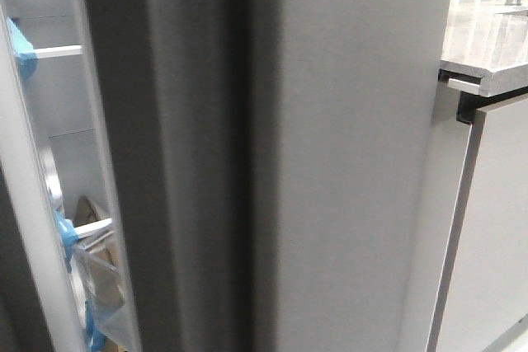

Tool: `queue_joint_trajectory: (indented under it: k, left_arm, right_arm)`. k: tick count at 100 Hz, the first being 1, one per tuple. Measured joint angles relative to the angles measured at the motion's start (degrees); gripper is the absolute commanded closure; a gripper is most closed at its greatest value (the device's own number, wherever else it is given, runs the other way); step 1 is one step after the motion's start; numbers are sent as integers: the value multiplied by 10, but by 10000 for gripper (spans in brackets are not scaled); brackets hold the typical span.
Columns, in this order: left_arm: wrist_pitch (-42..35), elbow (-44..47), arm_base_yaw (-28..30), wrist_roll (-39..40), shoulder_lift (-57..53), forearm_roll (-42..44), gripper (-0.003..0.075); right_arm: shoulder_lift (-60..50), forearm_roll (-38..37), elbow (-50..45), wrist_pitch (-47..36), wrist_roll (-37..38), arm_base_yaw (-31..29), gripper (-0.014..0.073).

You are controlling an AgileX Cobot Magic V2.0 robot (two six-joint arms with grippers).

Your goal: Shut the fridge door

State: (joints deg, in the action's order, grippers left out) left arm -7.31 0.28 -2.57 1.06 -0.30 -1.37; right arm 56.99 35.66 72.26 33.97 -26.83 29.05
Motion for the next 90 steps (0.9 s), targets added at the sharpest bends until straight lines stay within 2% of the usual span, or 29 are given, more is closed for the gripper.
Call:
queue_joint_trajectory:
  k: [39,71,90]
  left_arm:
    - [0,0,0,0,0,0,740]
    - [0,0,0,0,0,0,740]
    - [0,0,0,0,0,0,740]
  right_arm:
    - [131,6,8,-100,-21,30,638]
    - [231,7,74,-94,-39,33,638]
    - [308,9,118,-120,-46,33,638]
